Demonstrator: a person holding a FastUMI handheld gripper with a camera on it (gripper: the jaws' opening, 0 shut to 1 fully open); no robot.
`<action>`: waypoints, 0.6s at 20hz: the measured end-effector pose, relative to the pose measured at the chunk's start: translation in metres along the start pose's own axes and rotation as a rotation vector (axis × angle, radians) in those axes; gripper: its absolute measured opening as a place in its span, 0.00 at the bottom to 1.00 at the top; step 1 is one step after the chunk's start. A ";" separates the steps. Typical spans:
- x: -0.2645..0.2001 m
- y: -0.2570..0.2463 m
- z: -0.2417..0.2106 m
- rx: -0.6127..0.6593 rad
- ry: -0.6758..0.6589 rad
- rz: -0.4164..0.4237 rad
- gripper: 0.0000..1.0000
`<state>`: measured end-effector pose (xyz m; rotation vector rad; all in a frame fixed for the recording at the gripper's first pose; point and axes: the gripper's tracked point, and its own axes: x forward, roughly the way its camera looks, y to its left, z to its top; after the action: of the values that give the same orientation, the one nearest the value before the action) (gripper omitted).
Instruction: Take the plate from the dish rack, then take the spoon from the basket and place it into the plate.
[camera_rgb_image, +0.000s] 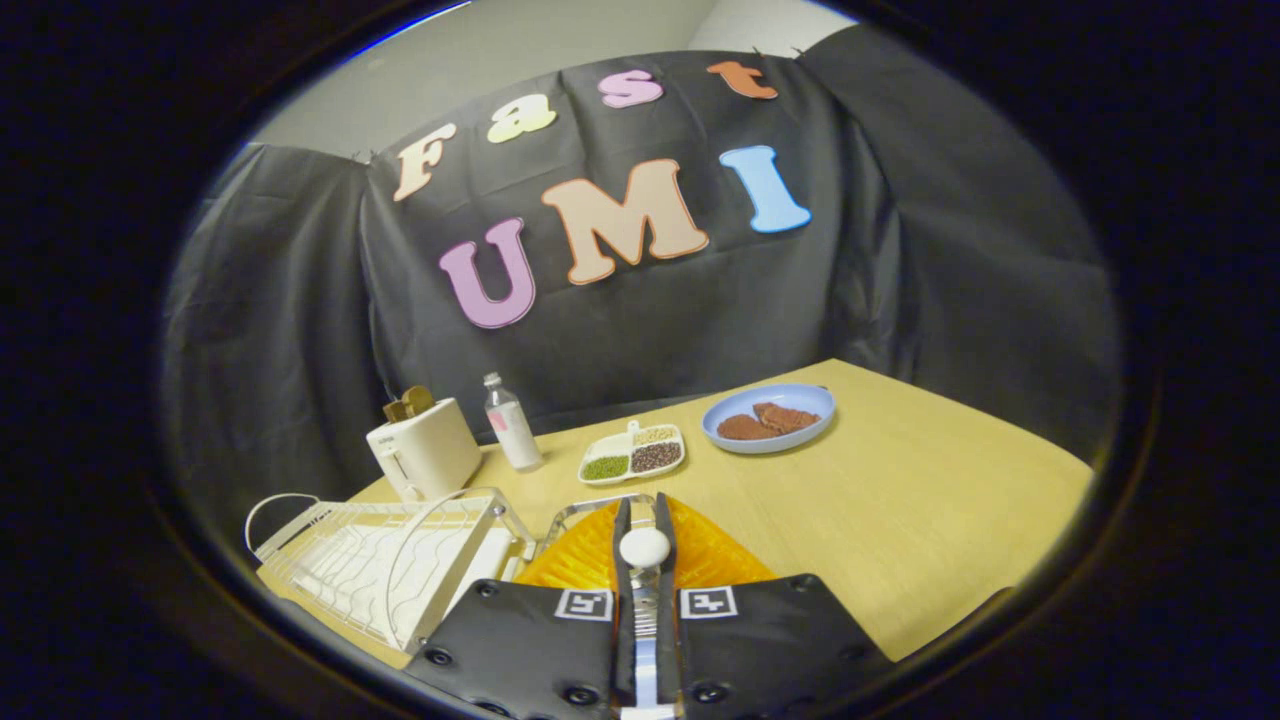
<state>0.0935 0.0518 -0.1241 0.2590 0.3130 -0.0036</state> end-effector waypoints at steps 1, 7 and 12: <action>-0.003 0.003 0.004 -0.015 -0.009 0.004 0.10; -0.026 0.017 0.034 -0.095 -0.096 0.014 0.10; -0.055 0.028 0.052 -0.081 -0.137 0.053 0.10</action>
<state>0.0582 0.0636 -0.0527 0.1859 0.1697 0.0432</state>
